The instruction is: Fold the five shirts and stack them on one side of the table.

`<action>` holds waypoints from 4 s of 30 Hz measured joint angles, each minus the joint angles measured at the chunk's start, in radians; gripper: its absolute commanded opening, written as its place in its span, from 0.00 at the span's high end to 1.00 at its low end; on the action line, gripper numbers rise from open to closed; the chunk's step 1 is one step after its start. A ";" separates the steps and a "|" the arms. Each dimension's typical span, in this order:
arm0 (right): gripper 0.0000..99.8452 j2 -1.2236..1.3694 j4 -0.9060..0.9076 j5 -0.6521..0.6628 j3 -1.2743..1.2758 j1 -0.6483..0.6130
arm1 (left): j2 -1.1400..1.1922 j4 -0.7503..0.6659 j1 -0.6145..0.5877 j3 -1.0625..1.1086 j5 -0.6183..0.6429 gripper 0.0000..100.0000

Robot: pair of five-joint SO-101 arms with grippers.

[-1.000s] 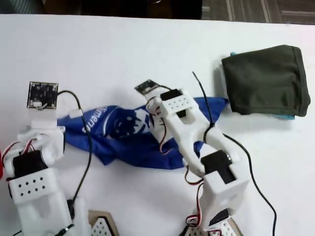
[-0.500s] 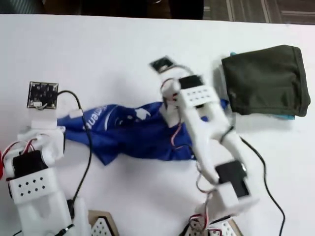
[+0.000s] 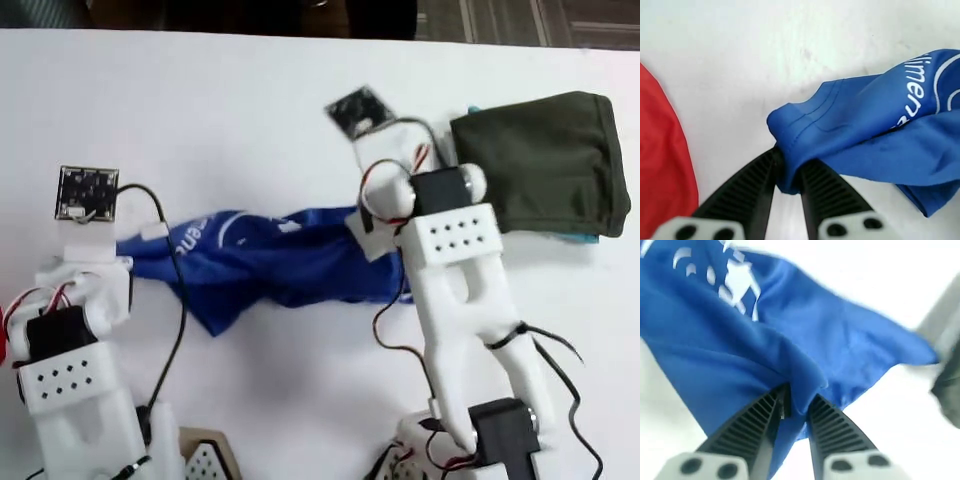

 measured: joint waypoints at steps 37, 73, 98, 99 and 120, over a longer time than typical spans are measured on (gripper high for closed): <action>0.74 -0.245 -0.226 0.190 0.695 -0.238 | 0.000 0.000 0.000 0.000 0.000 0.97; 0.83 -0.078 -0.218 0.190 0.396 -0.049 | 0.000 0.000 0.000 0.000 0.000 0.97; 0.83 -0.043 -0.330 0.190 0.466 -0.126 | 0.000 0.000 0.000 0.000 0.009 0.97; 0.83 -0.023 -0.330 0.190 0.466 -0.127 | 0.000 0.000 0.000 0.000 0.009 0.97; 0.98 0.002 -0.328 0.190 0.417 0.006 | 0.000 -0.002 0.009 0.000 0.009 0.97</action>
